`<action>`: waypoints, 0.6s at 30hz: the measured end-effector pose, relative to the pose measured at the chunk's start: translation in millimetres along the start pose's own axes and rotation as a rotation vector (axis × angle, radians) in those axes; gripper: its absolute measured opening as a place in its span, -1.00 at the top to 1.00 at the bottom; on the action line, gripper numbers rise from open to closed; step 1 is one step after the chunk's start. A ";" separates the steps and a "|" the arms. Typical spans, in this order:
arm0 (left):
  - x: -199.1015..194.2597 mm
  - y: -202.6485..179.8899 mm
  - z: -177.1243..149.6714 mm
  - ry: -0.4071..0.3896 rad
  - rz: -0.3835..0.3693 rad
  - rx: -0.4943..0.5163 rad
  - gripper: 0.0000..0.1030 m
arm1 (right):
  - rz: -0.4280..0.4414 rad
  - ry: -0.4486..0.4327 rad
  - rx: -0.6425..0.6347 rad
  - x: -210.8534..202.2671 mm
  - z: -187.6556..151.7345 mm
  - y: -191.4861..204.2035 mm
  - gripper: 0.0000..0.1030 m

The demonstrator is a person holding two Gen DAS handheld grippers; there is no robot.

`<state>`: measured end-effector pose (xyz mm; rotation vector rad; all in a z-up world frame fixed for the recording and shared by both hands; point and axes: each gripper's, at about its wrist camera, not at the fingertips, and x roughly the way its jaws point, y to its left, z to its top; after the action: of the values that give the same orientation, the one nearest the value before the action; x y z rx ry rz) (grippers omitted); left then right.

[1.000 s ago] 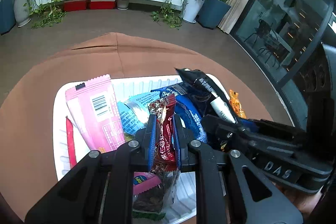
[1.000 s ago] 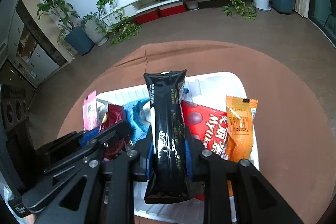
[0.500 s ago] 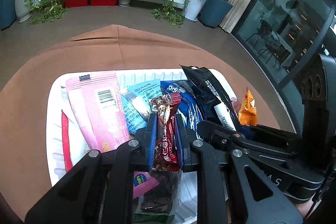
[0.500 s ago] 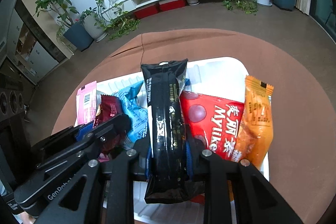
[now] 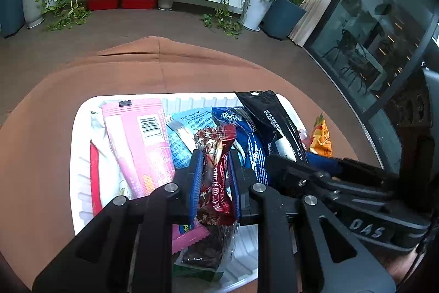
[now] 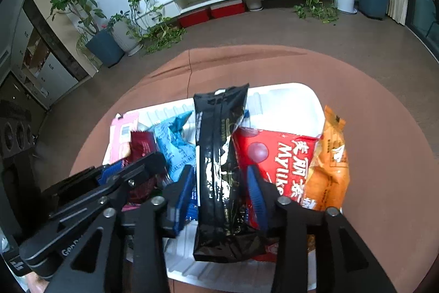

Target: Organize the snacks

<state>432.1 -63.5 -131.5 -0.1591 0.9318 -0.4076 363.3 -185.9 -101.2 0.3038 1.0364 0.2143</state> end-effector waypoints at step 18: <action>-34.1 -15.2 -15.9 -0.073 0.057 -0.023 -0.45 | -0.023 -0.117 0.028 -50.1 -8.4 -13.8 -0.36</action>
<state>397.2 -62.9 -110.8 -0.1670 0.8671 -0.3363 331.6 -213.4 -69.5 0.3253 0.9274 0.1595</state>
